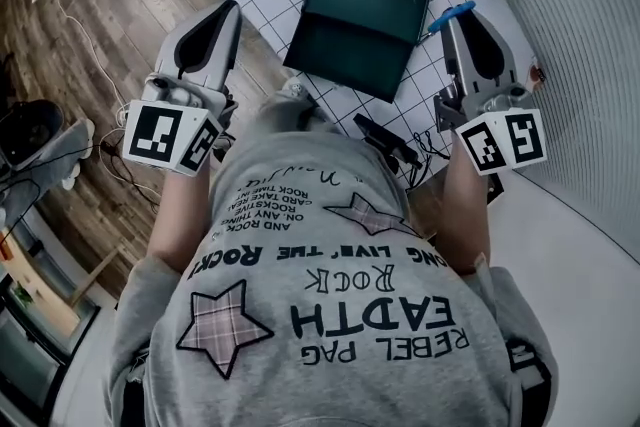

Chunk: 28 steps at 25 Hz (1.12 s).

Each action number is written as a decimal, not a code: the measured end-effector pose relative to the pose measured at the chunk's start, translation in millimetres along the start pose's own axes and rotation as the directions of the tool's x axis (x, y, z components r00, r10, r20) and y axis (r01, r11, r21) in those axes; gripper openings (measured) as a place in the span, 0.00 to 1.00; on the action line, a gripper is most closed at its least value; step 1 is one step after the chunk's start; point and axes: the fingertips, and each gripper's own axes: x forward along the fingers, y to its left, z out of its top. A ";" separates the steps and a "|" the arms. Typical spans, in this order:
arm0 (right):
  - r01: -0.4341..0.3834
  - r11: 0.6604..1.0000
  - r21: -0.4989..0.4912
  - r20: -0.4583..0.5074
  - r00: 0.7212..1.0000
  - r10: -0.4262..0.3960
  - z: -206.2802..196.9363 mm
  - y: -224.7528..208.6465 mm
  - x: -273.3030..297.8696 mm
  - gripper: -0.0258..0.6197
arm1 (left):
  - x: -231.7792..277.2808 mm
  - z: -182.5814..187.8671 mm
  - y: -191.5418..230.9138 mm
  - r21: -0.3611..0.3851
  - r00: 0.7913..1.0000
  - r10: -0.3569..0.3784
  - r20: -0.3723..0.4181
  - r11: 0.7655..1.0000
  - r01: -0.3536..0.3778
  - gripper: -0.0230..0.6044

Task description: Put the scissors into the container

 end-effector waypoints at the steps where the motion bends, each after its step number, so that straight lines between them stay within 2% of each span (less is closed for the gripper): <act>1: -0.009 1.000 0.000 -0.004 1.000 0.009 -1.3 2.3 2.6 0.16 | -0.6 -0.5 0.7 -0.001 1.000 0.003 0.000 1.000 -0.003 0.04; 10: -0.068 0.998 0.002 -0.048 0.997 0.068 -15.3 17.8 19.5 0.16 | -3.0 -7.2 6.4 -0.025 1.000 0.027 -0.008 0.999 -0.027 0.04; 28: -0.098 0.995 -0.018 -0.126 0.987 0.095 -46.0 30.7 35.2 0.16 | -7.1 -18.2 14.8 -0.044 0.999 0.045 -0.021 0.998 -0.046 0.04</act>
